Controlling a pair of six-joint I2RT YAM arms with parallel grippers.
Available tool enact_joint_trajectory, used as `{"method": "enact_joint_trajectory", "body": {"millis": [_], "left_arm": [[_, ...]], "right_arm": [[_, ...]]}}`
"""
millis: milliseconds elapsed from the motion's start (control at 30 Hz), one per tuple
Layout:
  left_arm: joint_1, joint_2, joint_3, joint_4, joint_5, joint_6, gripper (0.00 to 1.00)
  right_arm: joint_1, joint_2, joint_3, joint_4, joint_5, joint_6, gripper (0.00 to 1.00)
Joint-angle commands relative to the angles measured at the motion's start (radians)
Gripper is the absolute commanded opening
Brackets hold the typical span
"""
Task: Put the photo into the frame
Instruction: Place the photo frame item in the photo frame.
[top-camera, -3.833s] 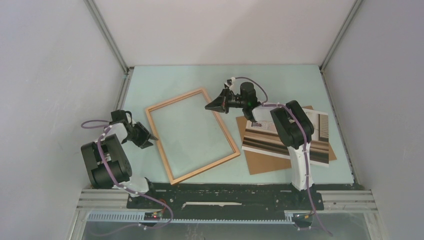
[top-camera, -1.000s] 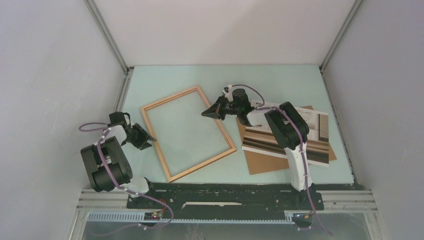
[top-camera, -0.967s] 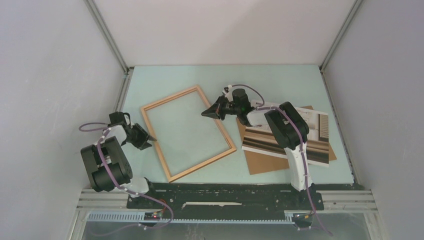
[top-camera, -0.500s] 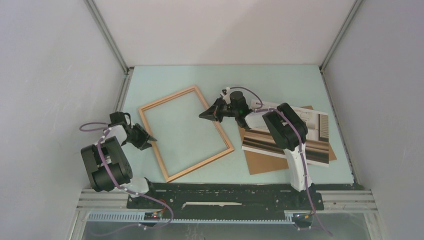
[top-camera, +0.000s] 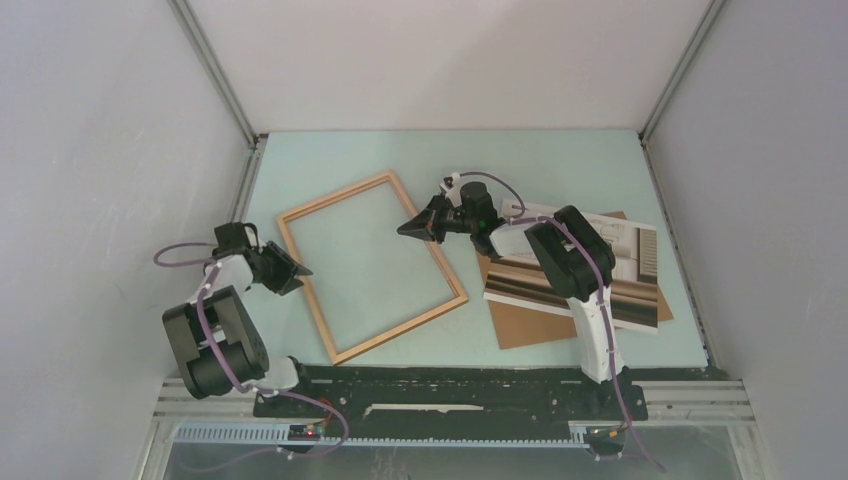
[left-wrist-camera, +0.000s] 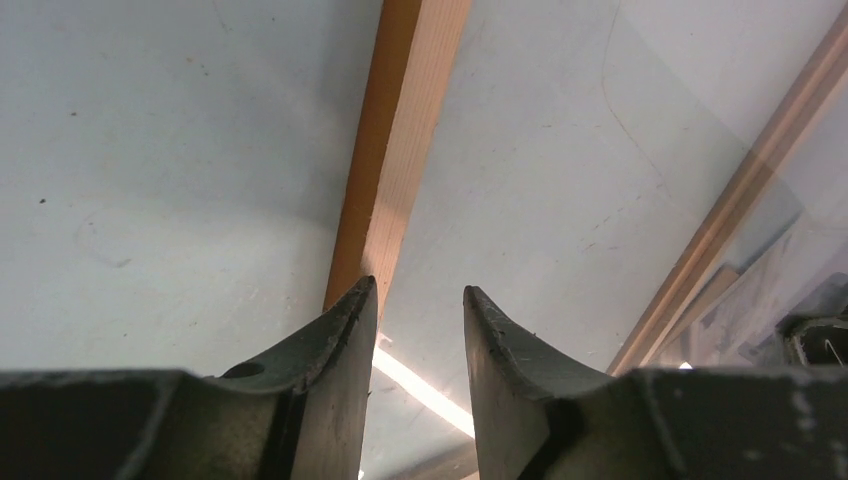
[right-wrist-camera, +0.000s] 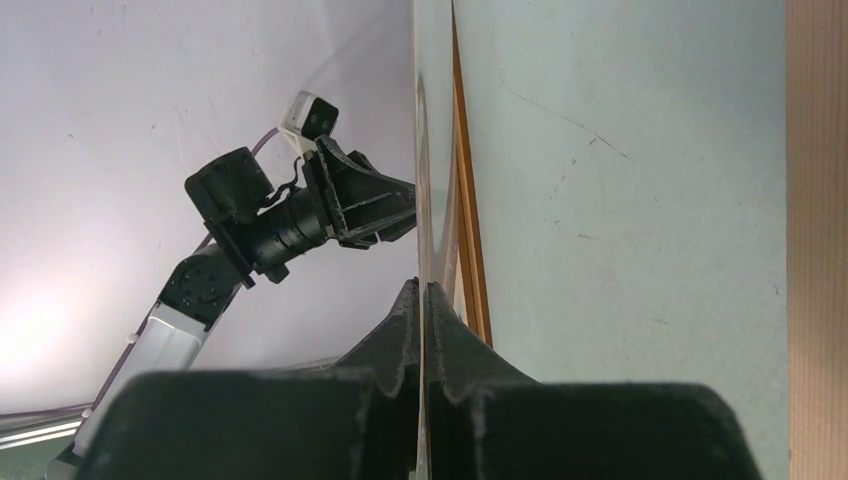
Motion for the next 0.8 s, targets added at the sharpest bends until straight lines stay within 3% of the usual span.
{"method": "enact_joint_trajectory", "body": {"millis": [0, 167, 767], "left_arm": [[0.011, 0.028, -0.010, 0.039, 0.047, -0.024, 0.42], [0.017, 0.030, -0.005, 0.038, 0.047, -0.020, 0.47], [0.017, 0.059, -0.005, 0.036, 0.065, -0.011, 0.47]], "right_arm": [[0.008, 0.009, 0.027, 0.044, -0.013, -0.011, 0.00], [0.013, 0.016, 0.039, 0.023, -0.020, -0.038, 0.00], [0.011, 0.048, 0.104, -0.052, -0.049, -0.136, 0.00]]}}
